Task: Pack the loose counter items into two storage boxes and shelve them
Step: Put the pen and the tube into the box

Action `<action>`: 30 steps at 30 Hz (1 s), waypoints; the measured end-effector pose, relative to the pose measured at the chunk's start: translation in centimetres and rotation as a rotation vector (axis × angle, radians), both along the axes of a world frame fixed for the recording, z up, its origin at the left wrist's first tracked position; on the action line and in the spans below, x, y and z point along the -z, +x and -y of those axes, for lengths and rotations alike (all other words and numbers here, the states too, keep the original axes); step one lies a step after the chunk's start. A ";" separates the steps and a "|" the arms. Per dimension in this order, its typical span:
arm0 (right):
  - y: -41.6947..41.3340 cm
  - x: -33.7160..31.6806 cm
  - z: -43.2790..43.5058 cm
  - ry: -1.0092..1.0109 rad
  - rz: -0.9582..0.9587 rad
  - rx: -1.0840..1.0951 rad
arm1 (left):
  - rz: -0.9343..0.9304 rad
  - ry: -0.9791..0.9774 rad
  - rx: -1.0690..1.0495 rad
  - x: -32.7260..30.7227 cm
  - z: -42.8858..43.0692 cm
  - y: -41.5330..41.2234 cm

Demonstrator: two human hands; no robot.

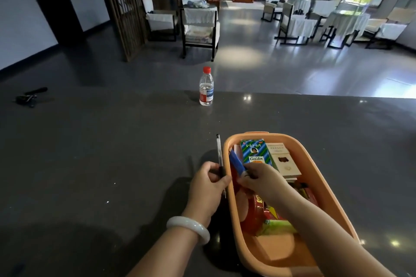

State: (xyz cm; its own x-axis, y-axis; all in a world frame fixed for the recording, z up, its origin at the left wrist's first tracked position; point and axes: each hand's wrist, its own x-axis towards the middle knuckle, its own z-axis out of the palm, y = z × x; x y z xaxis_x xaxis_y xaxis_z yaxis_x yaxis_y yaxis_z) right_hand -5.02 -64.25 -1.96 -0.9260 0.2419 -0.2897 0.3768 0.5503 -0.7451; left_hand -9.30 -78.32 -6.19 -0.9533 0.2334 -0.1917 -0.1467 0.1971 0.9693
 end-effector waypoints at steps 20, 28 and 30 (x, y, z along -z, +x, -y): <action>-0.4 1.9 -0.7 0.003 0.014 -0.077 | -0.084 -0.118 -0.062 -0.3 -0.4 1.0; -0.4 2.0 -0.5 0.088 0.037 -0.058 | -0.089 -0.111 -0.052 -0.3 -0.4 1.1; -0.3 1.8 -0.6 0.089 0.027 -0.058 | -0.088 -0.114 -0.047 -0.3 -0.4 1.1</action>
